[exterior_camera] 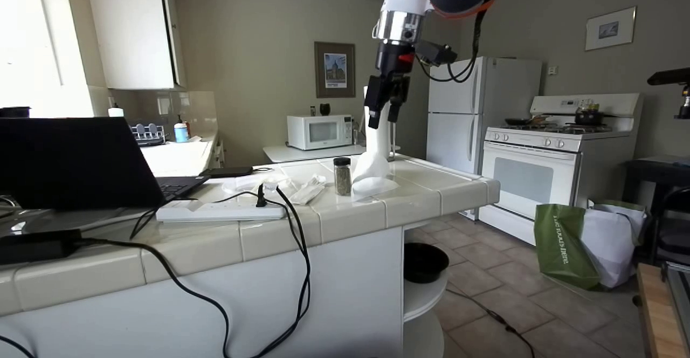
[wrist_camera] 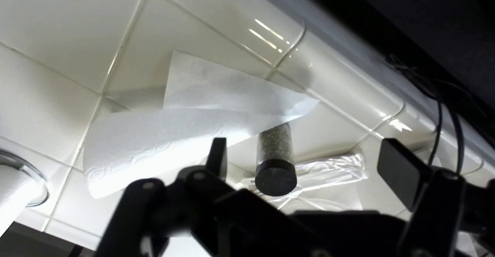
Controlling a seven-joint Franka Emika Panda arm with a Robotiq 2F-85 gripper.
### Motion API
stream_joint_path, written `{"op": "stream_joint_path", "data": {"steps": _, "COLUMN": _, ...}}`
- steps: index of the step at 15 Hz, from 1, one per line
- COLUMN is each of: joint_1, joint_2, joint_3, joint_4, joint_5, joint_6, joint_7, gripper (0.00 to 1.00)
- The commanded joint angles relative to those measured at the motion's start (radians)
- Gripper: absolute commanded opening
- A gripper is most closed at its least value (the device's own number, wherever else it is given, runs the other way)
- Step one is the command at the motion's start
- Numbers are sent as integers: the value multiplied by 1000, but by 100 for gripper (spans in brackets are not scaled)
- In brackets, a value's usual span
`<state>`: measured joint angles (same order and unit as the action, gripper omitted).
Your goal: Put the spice the bottle on the lower shelf
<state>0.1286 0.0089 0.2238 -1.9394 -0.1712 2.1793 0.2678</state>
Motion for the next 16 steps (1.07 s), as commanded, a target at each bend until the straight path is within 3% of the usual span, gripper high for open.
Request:
{"op": "stream_joint_path", "data": {"steps": 1, "joint_1": 39, "joint_2": 126, "joint_3": -17, "joint_4": 91, "joint_5": -124, "joint_6": 39, "joint_7": 149, "gripper": 100}}
{"op": "stream_joint_path", "data": {"steps": 6, "joint_1": 91, "joint_2": 234, "joint_3": -63, "joint_4": 153, "joint_5": -210, "joint_6": 158, "joint_7": 251, "gripper": 100}}
{"op": "stream_joint_path", "data": {"steps": 8, "joint_1": 95, "joint_2": 203, "joint_3": -69, "joint_4": 125, "joint_5": -159, "joint_6": 139, "joint_7": 200, "gripper": 100}}
{"op": "stream_joint_path", "data": {"steps": 16, "joint_1": 108, "joint_2": 240, "joint_3": -82, "joint_4": 162, "joint_5": -157, "joint_6": 143, "joint_7": 208, "gripper": 100}}
